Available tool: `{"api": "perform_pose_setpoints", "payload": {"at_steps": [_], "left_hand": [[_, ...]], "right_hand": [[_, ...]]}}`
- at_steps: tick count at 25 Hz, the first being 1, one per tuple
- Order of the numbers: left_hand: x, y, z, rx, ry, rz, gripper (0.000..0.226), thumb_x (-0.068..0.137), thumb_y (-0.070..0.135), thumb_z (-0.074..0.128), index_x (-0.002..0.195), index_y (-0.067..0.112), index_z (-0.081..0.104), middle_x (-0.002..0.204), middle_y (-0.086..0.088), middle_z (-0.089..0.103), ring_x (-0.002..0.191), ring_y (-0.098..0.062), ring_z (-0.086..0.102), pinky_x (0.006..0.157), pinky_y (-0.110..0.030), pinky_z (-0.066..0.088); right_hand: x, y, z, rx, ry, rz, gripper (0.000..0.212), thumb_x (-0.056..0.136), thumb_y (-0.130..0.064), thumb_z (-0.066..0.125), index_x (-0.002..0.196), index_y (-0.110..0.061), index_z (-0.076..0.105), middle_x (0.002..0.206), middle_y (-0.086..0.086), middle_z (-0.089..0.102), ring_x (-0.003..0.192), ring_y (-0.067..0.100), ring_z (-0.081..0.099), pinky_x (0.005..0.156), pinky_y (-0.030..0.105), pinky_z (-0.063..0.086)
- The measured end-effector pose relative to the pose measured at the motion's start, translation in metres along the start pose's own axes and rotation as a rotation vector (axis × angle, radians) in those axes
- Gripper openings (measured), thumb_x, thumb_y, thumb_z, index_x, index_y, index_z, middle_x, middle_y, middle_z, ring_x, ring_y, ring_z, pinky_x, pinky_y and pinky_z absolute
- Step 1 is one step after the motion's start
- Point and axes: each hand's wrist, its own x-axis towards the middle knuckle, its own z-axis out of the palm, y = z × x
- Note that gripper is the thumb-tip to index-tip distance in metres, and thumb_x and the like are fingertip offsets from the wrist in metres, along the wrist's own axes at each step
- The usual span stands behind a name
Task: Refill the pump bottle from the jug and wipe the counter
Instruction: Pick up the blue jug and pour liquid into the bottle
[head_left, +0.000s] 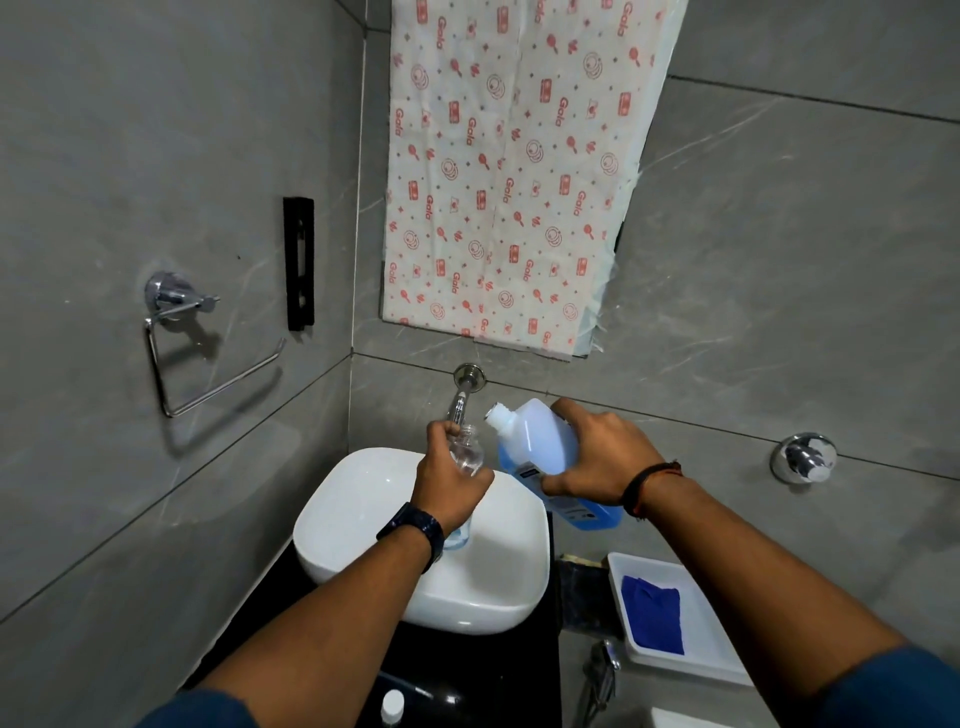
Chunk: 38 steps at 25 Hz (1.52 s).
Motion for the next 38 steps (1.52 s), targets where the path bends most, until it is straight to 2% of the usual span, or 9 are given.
{"api": "perform_pose_setpoints", "payload": {"at_steps": [6, 9, 12, 15, 17, 19, 24, 30, 38], "left_hand": [[-0.002, 0.008, 0.007, -0.044, 0.022, -0.070, 0.021, 0.066, 0.024, 0.063, 0.084, 0.030, 0.054, 0.082, 0.008, 0.064, 0.077, -0.017, 0.061, 0.067, -0.026, 0.044], [-0.003, 0.010, 0.008, 0.001, -0.032, -0.078, 0.032, 0.061, 0.031, 0.059, 0.091, 0.032, 0.048, 0.090, 0.007, 0.064, 0.085, -0.021, 0.060, 0.080, -0.035, 0.048], [-0.005, 0.006, 0.009, 0.154, -0.087, -0.041, 0.044, 0.069, 0.031, 0.065, 0.102, 0.032, 0.037, 0.112, 0.003, 0.055, 0.102, -0.022, 0.053, 0.092, -0.042, 0.040], [-0.003, 0.003, 0.012, 0.183, -0.115, 0.043, 0.048, 0.075, 0.028, 0.071, 0.109, 0.021, 0.038, 0.121, -0.003, 0.043, 0.108, -0.025, 0.047, 0.094, -0.037, 0.040], [-0.002, 0.003, 0.013, 0.143, -0.123, 0.077, 0.050, 0.073, 0.026, 0.075, 0.110, 0.016, 0.042, 0.119, -0.006, 0.039, 0.106, -0.025, 0.050, 0.089, -0.027, 0.040], [0.000, 0.006, 0.014, 0.142, -0.104, 0.074, 0.053, 0.069, 0.029, 0.079, 0.109, 0.019, 0.047, 0.115, -0.003, 0.041, 0.099, -0.020, 0.050, 0.085, -0.022, 0.039], [0.003, 0.010, 0.015, 0.150, -0.008, 0.075, 0.064, 0.053, 0.034, 0.088, 0.108, 0.021, 0.057, 0.100, 0.006, 0.060, 0.090, -0.013, 0.054, 0.076, -0.022, 0.041], [0.003, 0.011, 0.017, 0.199, 0.039, 0.095, 0.069, 0.048, 0.037, 0.089, 0.108, 0.022, 0.059, 0.102, 0.005, 0.063, 0.088, -0.013, 0.053, 0.077, -0.023, 0.042], [0.003, 0.013, 0.019, 0.216, 0.065, 0.114, 0.071, 0.048, 0.039, 0.089, 0.109, 0.021, 0.058, 0.108, 0.002, 0.063, 0.092, -0.012, 0.053, 0.078, -0.023, 0.044]], "right_hand": [[-0.001, -0.003, -0.011, -0.010, -0.011, 0.014, 0.079, 0.052, -0.055, 0.072, 0.119, -0.028, 0.038, 0.100, 0.005, 0.061, 0.075, 0.024, 0.051, 0.059, 0.029, 0.040], [-0.002, -0.001, -0.016, -0.026, -0.014, 0.009, 0.081, 0.054, -0.055, 0.073, 0.121, -0.027, 0.038, 0.101, 0.005, 0.061, 0.074, 0.023, 0.049, 0.059, 0.028, 0.038], [-0.002, 0.002, -0.022, -0.045, -0.025, 0.010, 0.079, 0.055, -0.055, 0.074, 0.120, -0.027, 0.039, 0.102, 0.004, 0.061, 0.075, 0.022, 0.049, 0.059, 0.028, 0.040], [-0.002, 0.005, -0.024, -0.087, -0.036, 0.000, 0.079, 0.055, -0.055, 0.075, 0.120, -0.027, 0.040, 0.102, 0.002, 0.061, 0.075, 0.019, 0.047, 0.060, 0.028, 0.040], [-0.002, 0.006, -0.025, -0.118, -0.037, -0.007, 0.079, 0.056, -0.055, 0.075, 0.121, -0.027, 0.039, 0.101, 0.002, 0.062, 0.074, 0.018, 0.046, 0.060, 0.028, 0.039], [-0.001, 0.007, -0.024, -0.151, -0.050, -0.015, 0.079, 0.056, -0.055, 0.075, 0.121, -0.027, 0.039, 0.100, 0.003, 0.063, 0.072, 0.019, 0.046, 0.059, 0.028, 0.039], [0.002, 0.007, -0.022, -0.210, -0.084, -0.030, 0.079, 0.058, -0.055, 0.075, 0.122, -0.028, 0.037, 0.103, 0.003, 0.063, 0.074, 0.018, 0.047, 0.060, 0.028, 0.042], [0.004, 0.007, -0.026, -0.275, -0.078, -0.050, 0.078, 0.059, -0.055, 0.074, 0.122, -0.027, 0.037, 0.103, 0.004, 0.063, 0.080, 0.023, 0.056, 0.062, 0.032, 0.046], [0.007, 0.003, -0.035, -0.327, -0.091, -0.073, 0.076, 0.061, -0.051, 0.075, 0.121, -0.029, 0.036, 0.105, 0.004, 0.063, 0.082, 0.023, 0.057, 0.062, 0.030, 0.046]]}}
